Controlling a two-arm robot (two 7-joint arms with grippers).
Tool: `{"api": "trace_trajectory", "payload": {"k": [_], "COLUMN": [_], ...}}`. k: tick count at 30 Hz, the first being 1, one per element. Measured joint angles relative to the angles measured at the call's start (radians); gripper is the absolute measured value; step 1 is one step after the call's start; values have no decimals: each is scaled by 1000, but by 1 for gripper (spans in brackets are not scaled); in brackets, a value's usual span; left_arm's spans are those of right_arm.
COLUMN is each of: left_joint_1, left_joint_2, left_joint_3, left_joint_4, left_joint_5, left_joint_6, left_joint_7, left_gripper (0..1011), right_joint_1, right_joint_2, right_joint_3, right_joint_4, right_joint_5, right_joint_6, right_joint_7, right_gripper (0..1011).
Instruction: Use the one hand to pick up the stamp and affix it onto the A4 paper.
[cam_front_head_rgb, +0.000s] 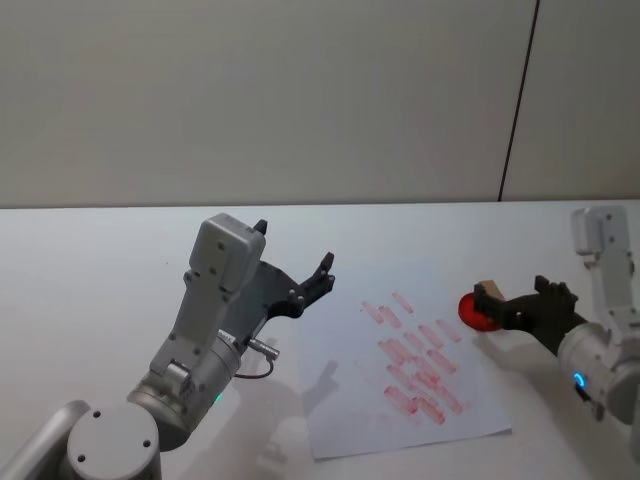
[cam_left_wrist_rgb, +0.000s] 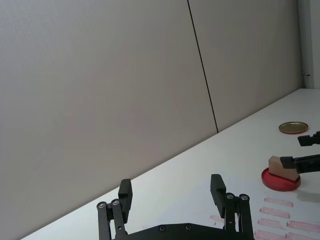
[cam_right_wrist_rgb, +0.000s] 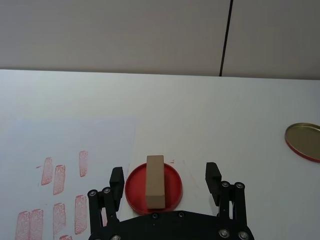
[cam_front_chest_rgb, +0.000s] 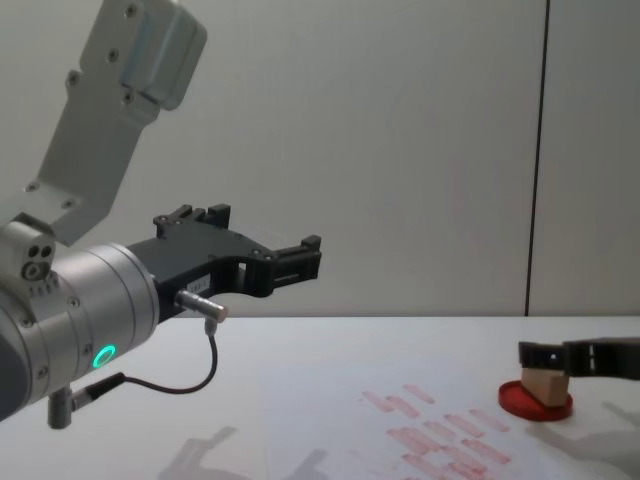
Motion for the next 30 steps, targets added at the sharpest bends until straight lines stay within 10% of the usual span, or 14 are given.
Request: {"api": "trace_trajectory", "payload": {"k": [30], "left_joint_1": [0], "left_joint_2": [0], "left_joint_3": [0], "left_joint_4": [0], "left_joint_5": [0], "left_joint_6": [0], "left_joint_7": [0], "left_gripper": [993], "right_joint_1": [110], "right_joint_2": [-57], "right_joint_3": [-32], "right_joint_4": [179], "right_joint_5": [-72], "right_joint_6": [-17], "right_joint_7": [66], "right_gripper": [243]}}
